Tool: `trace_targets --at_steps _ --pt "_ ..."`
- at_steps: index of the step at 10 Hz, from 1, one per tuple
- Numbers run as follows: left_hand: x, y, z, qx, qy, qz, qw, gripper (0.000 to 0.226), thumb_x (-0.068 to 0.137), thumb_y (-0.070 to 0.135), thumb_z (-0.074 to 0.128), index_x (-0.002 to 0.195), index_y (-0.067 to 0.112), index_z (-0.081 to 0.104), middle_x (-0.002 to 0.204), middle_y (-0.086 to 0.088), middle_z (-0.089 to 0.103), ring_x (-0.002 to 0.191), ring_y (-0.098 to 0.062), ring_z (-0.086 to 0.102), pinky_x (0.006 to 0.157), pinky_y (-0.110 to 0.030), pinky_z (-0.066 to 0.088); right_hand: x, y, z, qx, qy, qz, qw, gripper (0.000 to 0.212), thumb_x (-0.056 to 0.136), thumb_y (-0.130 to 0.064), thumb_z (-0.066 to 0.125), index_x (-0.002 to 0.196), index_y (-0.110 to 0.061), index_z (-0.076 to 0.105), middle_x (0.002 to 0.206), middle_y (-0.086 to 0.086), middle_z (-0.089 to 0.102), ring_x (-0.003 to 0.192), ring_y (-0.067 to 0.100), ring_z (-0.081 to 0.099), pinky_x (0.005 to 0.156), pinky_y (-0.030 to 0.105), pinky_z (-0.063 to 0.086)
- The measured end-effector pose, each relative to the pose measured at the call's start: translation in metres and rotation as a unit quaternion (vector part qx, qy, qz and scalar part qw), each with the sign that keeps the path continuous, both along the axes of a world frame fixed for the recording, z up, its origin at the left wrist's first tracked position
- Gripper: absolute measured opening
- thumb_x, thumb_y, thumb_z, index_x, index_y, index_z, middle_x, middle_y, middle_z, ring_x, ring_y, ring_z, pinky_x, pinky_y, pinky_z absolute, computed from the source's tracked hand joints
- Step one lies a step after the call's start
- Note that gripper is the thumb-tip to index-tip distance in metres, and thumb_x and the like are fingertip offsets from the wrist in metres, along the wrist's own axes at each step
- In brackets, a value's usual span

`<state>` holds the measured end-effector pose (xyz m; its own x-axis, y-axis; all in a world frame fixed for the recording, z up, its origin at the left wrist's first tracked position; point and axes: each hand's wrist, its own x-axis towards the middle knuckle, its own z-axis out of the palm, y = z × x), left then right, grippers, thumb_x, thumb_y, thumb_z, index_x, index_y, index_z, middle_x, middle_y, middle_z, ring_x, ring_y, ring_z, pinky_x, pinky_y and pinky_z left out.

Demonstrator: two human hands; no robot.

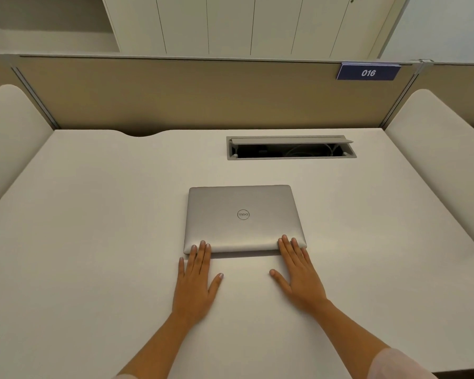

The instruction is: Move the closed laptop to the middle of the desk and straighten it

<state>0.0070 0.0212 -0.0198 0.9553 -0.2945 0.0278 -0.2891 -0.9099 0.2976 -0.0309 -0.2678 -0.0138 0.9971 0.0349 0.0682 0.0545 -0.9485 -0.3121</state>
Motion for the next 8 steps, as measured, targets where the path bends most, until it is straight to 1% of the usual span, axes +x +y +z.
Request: trace_targets --at_steps 1,2,3,5,6,7,8 --pt "0.001 0.001 -0.002 -0.002 0.001 -0.003 1.0 0.075 0.096 0.056 0.024 0.155 0.021 -0.004 0.165 0.004 -0.001 0.151 -0.013 -0.007 0.119 -0.034 -0.009 0.0 0.0 0.0 -0.002 0.003 -0.002 1.0 0.075 0.096 -0.061 0.029 0.155 -0.028 -0.004 0.164 -0.015 -0.006 0.151 0.008 -0.01 0.122 0.027 -0.006" --pt "0.001 0.002 -0.004 -0.009 -0.003 -0.01 1.0 0.076 0.096 0.056 0.027 0.155 0.02 -0.003 0.165 0.004 -0.003 0.151 -0.014 -0.007 0.12 -0.033 -0.009 0.0 0.0 0.0 -0.007 0.002 -0.004 1.0 0.075 0.096 -0.061 0.029 0.156 -0.027 -0.004 0.164 -0.013 -0.005 0.151 0.008 -0.01 0.122 0.027 -0.006" --pt "0.001 0.002 -0.006 -0.002 -0.004 -0.011 1.0 0.077 0.096 0.057 0.026 0.155 0.02 -0.006 0.165 0.005 -0.008 0.151 -0.015 -0.008 0.12 -0.034 -0.009 0.0 0.0 0.0 -0.013 0.003 -0.002 1.0 0.075 0.096 -0.06 0.029 0.156 -0.027 -0.004 0.164 -0.012 -0.004 0.151 0.008 -0.01 0.122 0.027 -0.005" --pt "0.002 0.002 -0.006 0.005 -0.007 -0.012 1.0 0.077 0.095 0.058 0.023 0.155 0.019 -0.004 0.165 0.003 -0.004 0.151 -0.015 -0.007 0.119 -0.034 -0.01 0.0 0.0 0.001 -0.016 0.005 -0.002 1.0 0.076 0.096 -0.062 0.025 0.155 -0.027 -0.005 0.164 -0.012 -0.005 0.151 0.008 -0.01 0.122 0.027 -0.006" --pt "0.0 0.002 -0.003 0.012 -0.011 -0.008 1.0 0.076 0.095 0.059 0.02 0.155 0.019 -0.004 0.165 0.001 0.0 0.151 -0.015 -0.005 0.119 -0.036 -0.01 -0.001 0.001 0.003 -0.016 0.013 -0.006 1.0 0.076 0.096 -0.062 0.025 0.155 -0.027 -0.005 0.164 -0.013 -0.006 0.151 0.008 -0.01 0.122 0.028 -0.006" --pt "0.002 0.004 -0.002 0.011 -0.035 -0.017 0.999 0.077 0.095 0.06 0.018 0.155 0.016 -0.001 0.165 -0.001 0.003 0.151 -0.015 -0.003 0.12 -0.038 -0.011 0.0 -0.001 0.002 -0.023 0.014 -0.002 1.0 0.075 0.096 -0.062 0.023 0.155 -0.026 -0.004 0.164 -0.012 -0.007 0.151 0.01 -0.009 0.122 0.029 -0.006" --pt "0.01 -0.002 0.012 -0.01 -0.045 -0.024 0.999 0.076 0.096 0.059 0.019 0.155 0.016 -0.001 0.165 -0.001 0.003 0.151 -0.015 -0.003 0.121 -0.04 -0.009 0.006 0.003 0.009 -0.002 0.01 -0.007 1.0 0.073 0.096 -0.061 0.02 0.155 -0.024 -0.002 0.163 -0.012 -0.006 0.152 0.011 -0.006 0.123 0.03 -0.007"
